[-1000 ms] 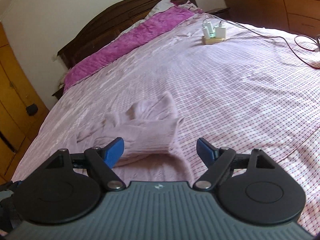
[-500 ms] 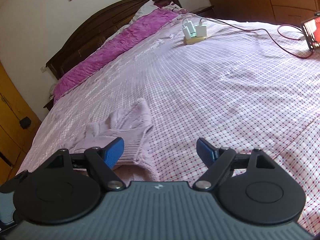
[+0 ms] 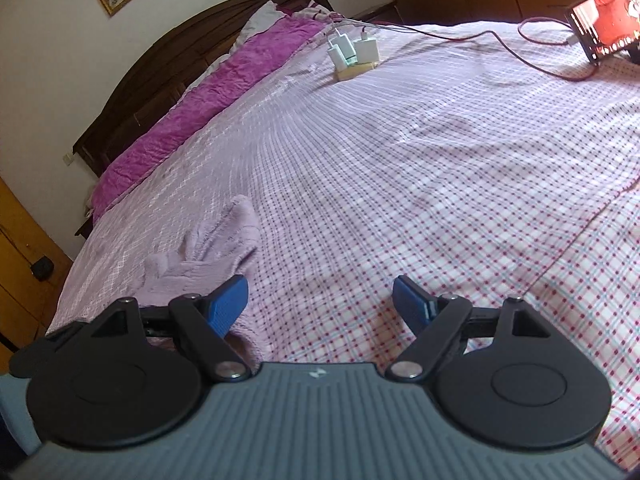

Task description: Fold small clothes

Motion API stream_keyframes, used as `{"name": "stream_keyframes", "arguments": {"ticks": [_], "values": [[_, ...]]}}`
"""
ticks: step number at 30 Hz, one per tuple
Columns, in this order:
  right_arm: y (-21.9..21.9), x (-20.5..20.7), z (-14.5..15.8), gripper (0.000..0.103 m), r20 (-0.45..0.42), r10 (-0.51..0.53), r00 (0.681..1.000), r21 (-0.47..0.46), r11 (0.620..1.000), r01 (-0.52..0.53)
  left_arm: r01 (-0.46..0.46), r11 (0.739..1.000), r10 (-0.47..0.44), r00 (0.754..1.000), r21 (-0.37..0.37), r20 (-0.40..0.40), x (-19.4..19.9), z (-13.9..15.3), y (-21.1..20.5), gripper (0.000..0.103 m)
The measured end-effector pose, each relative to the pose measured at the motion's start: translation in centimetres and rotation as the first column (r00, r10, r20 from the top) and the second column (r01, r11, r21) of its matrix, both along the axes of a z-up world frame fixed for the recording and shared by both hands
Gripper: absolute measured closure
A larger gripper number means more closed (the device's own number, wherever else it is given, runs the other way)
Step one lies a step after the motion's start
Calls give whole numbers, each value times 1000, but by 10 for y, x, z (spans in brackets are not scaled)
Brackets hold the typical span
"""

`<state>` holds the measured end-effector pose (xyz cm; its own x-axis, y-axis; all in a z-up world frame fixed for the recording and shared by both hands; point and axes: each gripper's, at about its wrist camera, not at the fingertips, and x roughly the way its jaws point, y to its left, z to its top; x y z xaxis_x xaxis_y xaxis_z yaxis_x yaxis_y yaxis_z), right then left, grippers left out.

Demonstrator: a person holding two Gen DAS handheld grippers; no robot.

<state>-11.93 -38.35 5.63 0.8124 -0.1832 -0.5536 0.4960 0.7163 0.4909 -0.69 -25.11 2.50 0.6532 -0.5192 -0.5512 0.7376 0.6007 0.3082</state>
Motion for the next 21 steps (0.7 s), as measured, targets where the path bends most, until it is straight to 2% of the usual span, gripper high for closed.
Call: {"name": "stream_keyframes", "arguments": {"ticks": [2, 5, 9, 16, 19, 21], "values": [[-1, 0, -2, 18, 0, 0, 1000, 5, 1000, 0, 2, 1000, -3, 1000, -15, -7, 1, 0, 0, 81], [0, 0, -4, 18, 1, 3, 1000, 2, 1000, -3, -4, 997, 0, 999, -72, -45, 3, 8, 6, 90], [1, 1, -5, 18, 2, 5, 1000, -1, 1000, -5, -53, 988, 42, 996, -142, -78, 12, 18, 12, 91], [6, 3, -4, 18, -5, 9, 1000, -3, 1000, -9, -81, 989, 70, 993, -121, -94, 24, 10, 2, 92], [7, 2, -3, 18, -5, 12, 1000, -8, 1000, -12, -114, 983, 97, 988, -142, -123, 27, 11, 7, 94], [9, 1, -3, 18, -4, 13, 1000, -9, 1000, -13, -144, 976, 126, 985, -164, -116, 30, 18, 14, 95]]}}
